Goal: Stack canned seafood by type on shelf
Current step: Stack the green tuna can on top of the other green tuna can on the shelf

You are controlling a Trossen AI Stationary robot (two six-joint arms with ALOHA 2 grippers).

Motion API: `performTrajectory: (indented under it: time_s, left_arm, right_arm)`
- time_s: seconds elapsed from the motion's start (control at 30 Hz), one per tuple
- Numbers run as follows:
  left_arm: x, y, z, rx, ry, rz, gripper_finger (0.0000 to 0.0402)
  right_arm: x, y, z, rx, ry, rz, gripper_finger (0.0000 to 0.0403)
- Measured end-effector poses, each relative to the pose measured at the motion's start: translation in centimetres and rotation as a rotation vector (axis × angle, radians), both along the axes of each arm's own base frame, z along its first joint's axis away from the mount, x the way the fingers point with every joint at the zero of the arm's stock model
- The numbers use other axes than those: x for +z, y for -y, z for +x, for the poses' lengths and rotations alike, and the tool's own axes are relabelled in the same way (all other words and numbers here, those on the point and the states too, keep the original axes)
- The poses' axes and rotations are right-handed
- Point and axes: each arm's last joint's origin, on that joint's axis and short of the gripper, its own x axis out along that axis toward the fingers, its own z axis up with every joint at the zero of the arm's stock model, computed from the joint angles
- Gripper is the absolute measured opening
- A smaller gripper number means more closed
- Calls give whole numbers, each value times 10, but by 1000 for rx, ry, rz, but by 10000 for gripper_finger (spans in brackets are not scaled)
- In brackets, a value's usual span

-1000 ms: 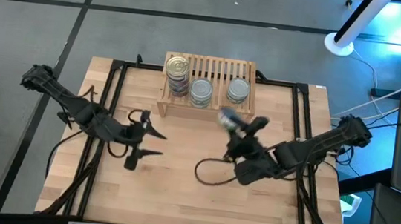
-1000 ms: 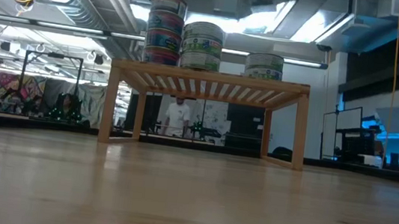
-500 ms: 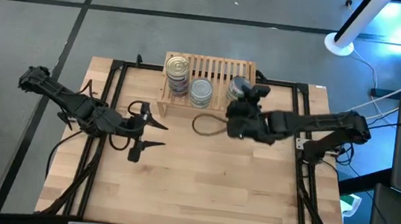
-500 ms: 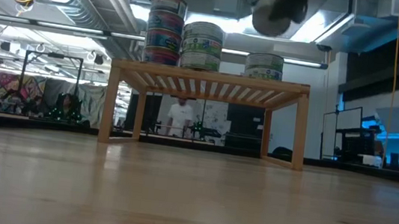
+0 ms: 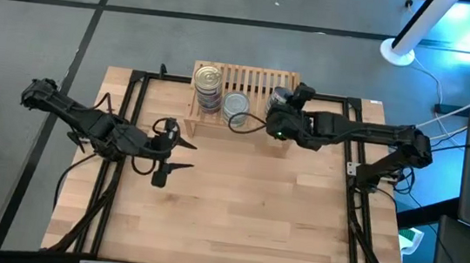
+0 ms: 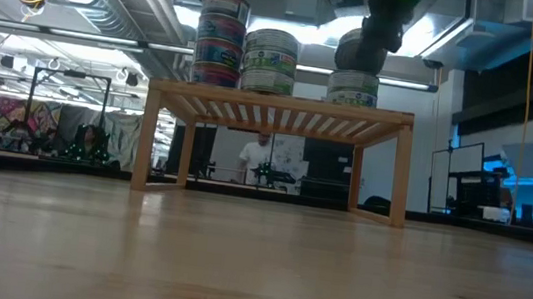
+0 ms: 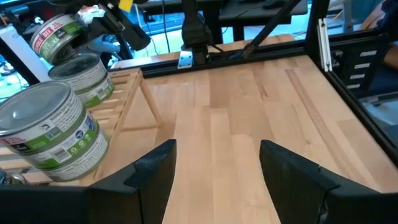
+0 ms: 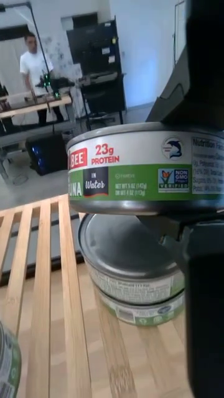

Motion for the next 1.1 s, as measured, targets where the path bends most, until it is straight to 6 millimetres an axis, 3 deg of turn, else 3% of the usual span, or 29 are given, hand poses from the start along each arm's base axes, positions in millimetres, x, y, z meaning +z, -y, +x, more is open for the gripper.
performTrajectory:
  time_s: [0.63,1.1]
  left_arm:
    - [0,0,0,2,1,-6,227]
    - [0,0,0,2,1,-6,227]
  right_arm:
    - [-5,15,2,-26,-36,9,139]
    - [-5,14,3,-2,-29,45,140]
